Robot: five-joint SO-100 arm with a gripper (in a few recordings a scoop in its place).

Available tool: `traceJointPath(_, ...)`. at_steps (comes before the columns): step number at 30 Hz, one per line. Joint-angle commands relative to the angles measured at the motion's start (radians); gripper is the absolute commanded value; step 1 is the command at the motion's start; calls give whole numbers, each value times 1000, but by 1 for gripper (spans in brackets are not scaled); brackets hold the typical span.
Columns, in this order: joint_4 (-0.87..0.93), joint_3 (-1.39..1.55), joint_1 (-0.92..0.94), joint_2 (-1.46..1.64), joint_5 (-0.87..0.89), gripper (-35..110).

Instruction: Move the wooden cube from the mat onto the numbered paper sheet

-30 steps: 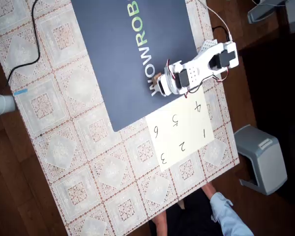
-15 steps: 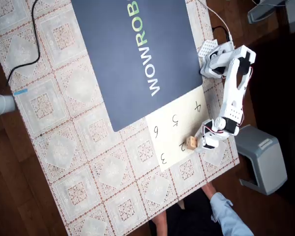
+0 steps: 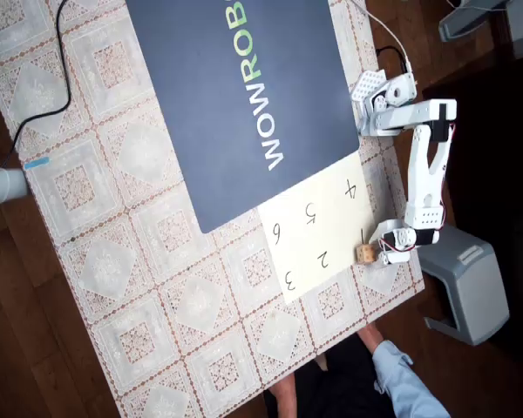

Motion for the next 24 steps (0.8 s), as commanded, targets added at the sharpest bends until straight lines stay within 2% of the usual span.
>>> traceJointPath(1, -3, 34, -57, -2, 20, 0)
traceJointPath(10, 2, 118, -87, 98, 34, 0)
traceJointPath(14, 14, 285, -54, 253, -3, 0)
traceJointPath(24, 218, 505, 77, 683, -14, 0)
